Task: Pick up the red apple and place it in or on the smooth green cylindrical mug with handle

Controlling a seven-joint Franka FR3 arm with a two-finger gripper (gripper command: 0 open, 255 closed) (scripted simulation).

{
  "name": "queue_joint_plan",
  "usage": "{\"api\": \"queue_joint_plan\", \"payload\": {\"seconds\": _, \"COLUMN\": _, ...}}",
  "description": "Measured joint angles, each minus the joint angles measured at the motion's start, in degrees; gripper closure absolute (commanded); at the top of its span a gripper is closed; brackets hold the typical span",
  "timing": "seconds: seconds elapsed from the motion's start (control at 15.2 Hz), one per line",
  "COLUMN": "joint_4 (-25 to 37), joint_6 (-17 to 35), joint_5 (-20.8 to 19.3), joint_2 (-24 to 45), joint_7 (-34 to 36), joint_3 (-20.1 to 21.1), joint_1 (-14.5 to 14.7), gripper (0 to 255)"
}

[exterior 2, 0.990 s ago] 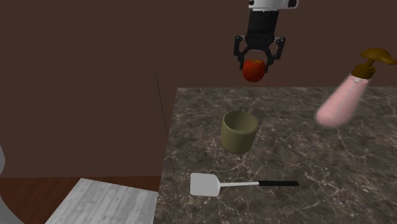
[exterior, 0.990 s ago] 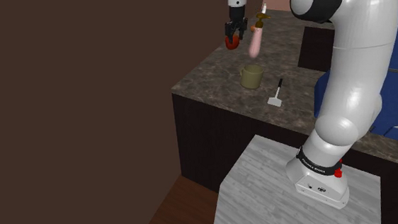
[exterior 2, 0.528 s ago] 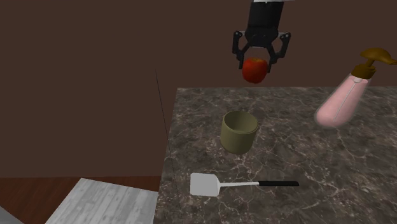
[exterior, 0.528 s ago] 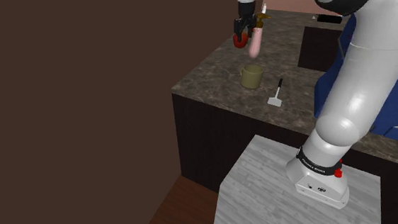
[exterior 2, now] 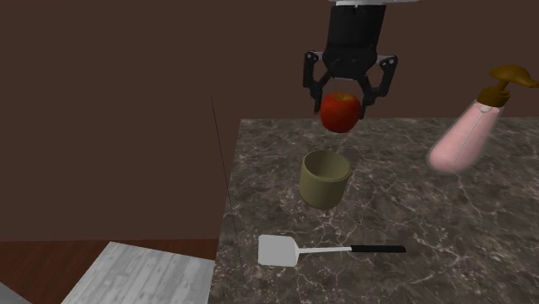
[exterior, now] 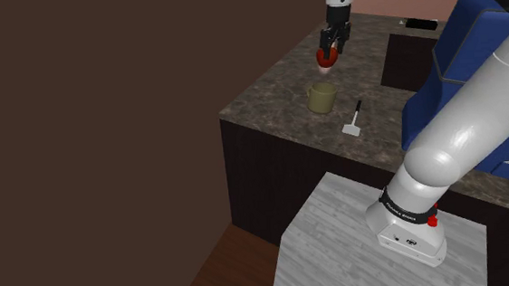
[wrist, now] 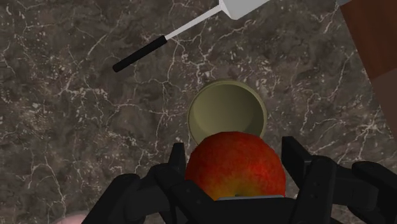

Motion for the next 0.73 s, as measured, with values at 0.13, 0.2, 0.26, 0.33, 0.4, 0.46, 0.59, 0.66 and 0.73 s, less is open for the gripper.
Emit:
{"api": "queue_joint_plan", "payload": {"seconds": 0.13, "joint_4": -1.47, "joint_6": 1.18, "joint_5": -0.16, "joint_2": -0.29, "joint_7": 0.06, "joint_3": -0.05, "joint_1": -0.06, "gripper": 255}}
{"api": "queue_joint_plan", "payload": {"seconds": 0.2, "joint_4": -2.12, "joint_6": 1.88, "joint_5": -0.18, "joint_2": -0.23, "joint_7": 0.08, "joint_3": -0.09, "joint_1": -0.09, "gripper": 255}}
{"api": "queue_joint_plan", "payload": {"seconds": 0.26, "joint_4": -2.83, "joint_6": 2.56, "joint_5": -0.20, "joint_2": -0.24, "joint_7": 0.20, "joint_3": -0.08, "joint_1": -0.08, "gripper": 255}}
{"api": "queue_joint_plan", "payload": {"seconds": 0.33, "joint_4": -3.53, "joint_6": 3.37, "joint_5": -0.21, "joint_2": -0.13, "joint_7": 0.17, "joint_3": -0.15, "joint_1": -0.12, "gripper": 255}}
{"api": "queue_joint_plan", "payload": {"seconds": 0.4, "joint_4": -3.93, "joint_6": 3.93, "joint_5": -0.16, "joint_2": 0.05, "joint_7": 0.24, "joint_3": -0.16, "joint_1": -0.10, "gripper": 255}}
{"api": "queue_joint_plan", "payload": {"seconds": 0.46, "joint_4": -4.93, "joint_6": 4.88, "joint_5": -0.21, "joint_2": 0.02, "joint_7": 0.32, "joint_3": -0.18, "joint_1": -0.12, "gripper": 255}}
{"api": "queue_joint_plan", "payload": {"seconds": 0.59, "joint_4": -5.98, "joint_6": 6.26, "joint_5": -0.19, "joint_2": 0.34, "joint_7": 0.16, "joint_3": -0.37, "joint_1": -0.23, "gripper": 255}}
{"api": "queue_joint_plan", "payload": {"seconds": 0.66, "joint_4": -6.69, "joint_6": 7.08, "joint_5": -0.21, "joint_2": 0.44, "joint_7": 0.16, "joint_3": -0.44, "joint_1": -0.27, "gripper": 255}}
{"api": "queue_joint_plan", "payload": {"seconds": 0.73, "joint_4": -7.39, "joint_6": 7.89, "joint_5": -0.18, "joint_2": 0.58, "joint_7": 0.26, "joint_3": -0.44, "joint_1": -0.25, "gripper": 255}}
